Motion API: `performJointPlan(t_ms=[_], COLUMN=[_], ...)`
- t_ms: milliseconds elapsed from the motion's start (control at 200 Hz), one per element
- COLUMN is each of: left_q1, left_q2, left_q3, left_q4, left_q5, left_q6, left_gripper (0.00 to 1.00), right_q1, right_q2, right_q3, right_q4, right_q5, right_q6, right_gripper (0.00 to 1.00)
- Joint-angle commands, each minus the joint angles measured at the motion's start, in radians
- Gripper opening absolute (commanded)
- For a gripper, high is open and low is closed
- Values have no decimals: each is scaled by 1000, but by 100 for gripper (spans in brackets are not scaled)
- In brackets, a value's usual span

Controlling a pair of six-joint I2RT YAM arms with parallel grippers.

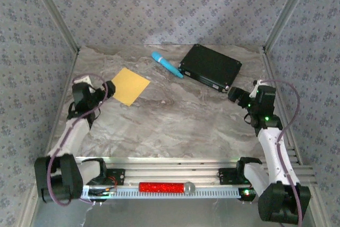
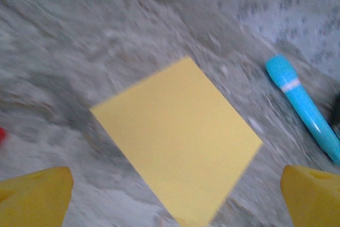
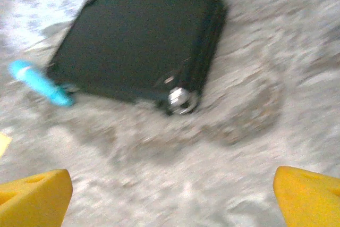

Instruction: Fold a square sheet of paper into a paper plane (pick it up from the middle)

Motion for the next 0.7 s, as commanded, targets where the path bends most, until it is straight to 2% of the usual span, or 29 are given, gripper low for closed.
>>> performJointPlan(t_ms=[0, 115, 315, 500, 695], left_q1=[7, 7, 6, -25, -54], left_q2=[154, 372, 674, 852, 975], left_q3=[164, 371, 654, 827, 906], left_q4=[-150, -288, -411, -468, -525], left_q5=[208, 302, 346, 374, 370], left_q6=[-2, 15, -41, -60, -59], left_gripper=[100, 100, 99, 99, 99], right_q1=[0, 10, 34, 52, 67], right_q2=[-43, -39, -15, 29, 11], right_q3=[-20, -15, -44, -33, -71], right_q4=[-92, -118, -83, -114, -122], right_q5=[-279, -342, -327, -286, -256], right_q6=[124, 174, 239, 313, 349], right_gripper=[99, 99, 99, 99, 99])
